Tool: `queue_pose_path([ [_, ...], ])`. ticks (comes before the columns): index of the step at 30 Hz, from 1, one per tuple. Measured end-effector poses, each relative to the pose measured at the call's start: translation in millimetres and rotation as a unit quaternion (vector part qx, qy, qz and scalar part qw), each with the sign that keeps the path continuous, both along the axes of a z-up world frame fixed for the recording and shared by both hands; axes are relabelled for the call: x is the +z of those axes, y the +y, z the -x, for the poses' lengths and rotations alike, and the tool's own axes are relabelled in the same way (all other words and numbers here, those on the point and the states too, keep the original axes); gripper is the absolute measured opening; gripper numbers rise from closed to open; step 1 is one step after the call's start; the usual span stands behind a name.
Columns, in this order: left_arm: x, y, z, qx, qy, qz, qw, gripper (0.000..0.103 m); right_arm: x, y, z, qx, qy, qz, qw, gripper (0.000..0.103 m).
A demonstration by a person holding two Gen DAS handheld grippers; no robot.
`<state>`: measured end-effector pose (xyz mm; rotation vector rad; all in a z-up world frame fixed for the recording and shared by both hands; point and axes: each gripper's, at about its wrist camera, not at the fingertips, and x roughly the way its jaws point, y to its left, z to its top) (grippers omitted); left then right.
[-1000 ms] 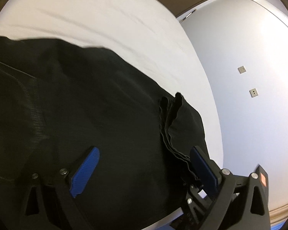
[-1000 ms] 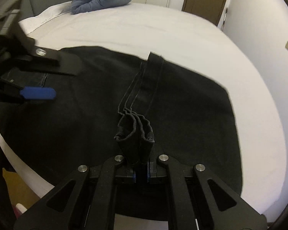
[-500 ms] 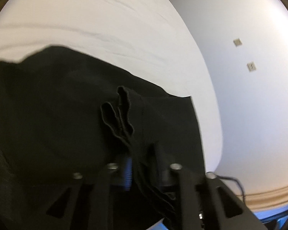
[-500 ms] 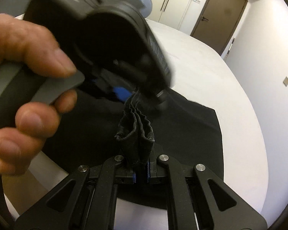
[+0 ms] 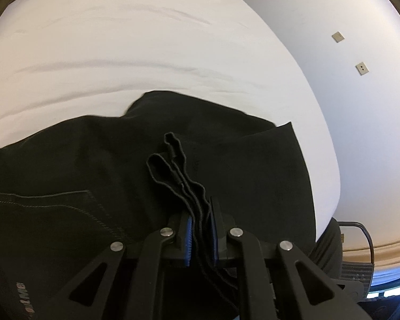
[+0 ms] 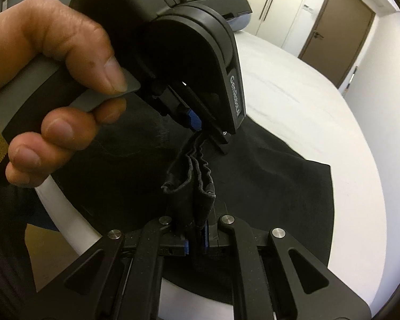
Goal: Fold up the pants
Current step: 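Fold the held hems over toward the waistband with the right gripper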
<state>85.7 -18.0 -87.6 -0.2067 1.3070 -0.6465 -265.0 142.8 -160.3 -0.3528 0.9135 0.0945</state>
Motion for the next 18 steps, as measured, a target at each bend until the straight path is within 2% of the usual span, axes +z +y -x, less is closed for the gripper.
queue_pose_path([
  [7, -4.0, 1.4, -1.5, 0.016, 0.001, -0.007, 0.9998, 0.012, -6.9, 9.8, 3.9, 0.008, 0.025, -0.006, 1.000, 0.007],
  [10, -12.8, 9.2, -1.1, 0.027, 0.005, -0.007, 0.9996, 0.012, -8.6, 6.9, -7.3, 0.009, 0.033, -0.011, 0.999, 0.008],
  [13, -19.5, 17.3, 1.7, 0.034, 0.013, -0.007, 0.9993, 0.017, -24.2, 3.4, -1.6, 0.002, 0.072, -0.020, 0.997, 0.011],
  [14, -19.7, 20.2, 3.0, 0.038, 0.015, -0.001, 0.9992, 0.018, -22.9, -2.3, 0.7, 0.000, 0.071, -0.030, 0.997, 0.011],
  [16, -15.0, 23.5, 6.1, 0.043, 0.003, -0.009, 0.9990, 0.031, -15.0, -17.3, 5.0, 0.002, 0.079, -0.078, 0.994, 0.019],
  [17, -10.2, 25.5, 6.6, 0.045, -0.009, -0.024, 0.9987, 0.038, -8.7, -30.1, 13.4, -0.003, 0.092, -0.123, 0.988, 0.035],
  [18, -2.8, 30.7, 6.9, 0.051, -0.026, -0.044, 0.9974, 0.058, -1.4, -42.3, 17.8, -0.011, 0.099, -0.154, 0.983, 0.063],
])
